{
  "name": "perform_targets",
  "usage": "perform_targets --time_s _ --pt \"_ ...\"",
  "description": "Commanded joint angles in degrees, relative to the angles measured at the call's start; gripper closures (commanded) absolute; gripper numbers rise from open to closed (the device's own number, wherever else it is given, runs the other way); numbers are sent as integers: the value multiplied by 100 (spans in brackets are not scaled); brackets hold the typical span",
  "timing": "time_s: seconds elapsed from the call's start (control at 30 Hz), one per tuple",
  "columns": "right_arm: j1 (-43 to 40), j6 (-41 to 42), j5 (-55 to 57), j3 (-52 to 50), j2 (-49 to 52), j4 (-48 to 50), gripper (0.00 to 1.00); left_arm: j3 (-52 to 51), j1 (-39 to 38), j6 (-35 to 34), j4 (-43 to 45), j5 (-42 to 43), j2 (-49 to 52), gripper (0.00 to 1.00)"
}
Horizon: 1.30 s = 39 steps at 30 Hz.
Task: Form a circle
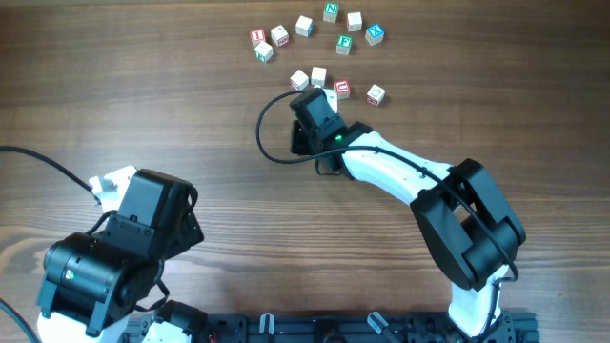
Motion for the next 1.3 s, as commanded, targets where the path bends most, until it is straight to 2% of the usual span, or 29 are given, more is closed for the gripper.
perform_targets --time_s 0.0,0.33,0.57,0.77,1.1,1.27 --pt "35 59 -125 79 168 15 95 -15 33 -94 2 7 -13 0" --pt "35 42 20 81 42 48 95 -15 33 -94 2 7 -13 0" --pt "33 -105 684 79 -428 -26 95 -15 33 -94 2 7 -13 0" --pt "35 -105 717 81 -699 -140 95 -15 33 -94 2 7 -13 0" --pt "33 903 1161 76 -664 -1333 96 -15 33 -94 2 7 -13 0" --pt "33 1259 1088 -107 -483 -1252 95 -15 33 -94 2 7 -13 0"
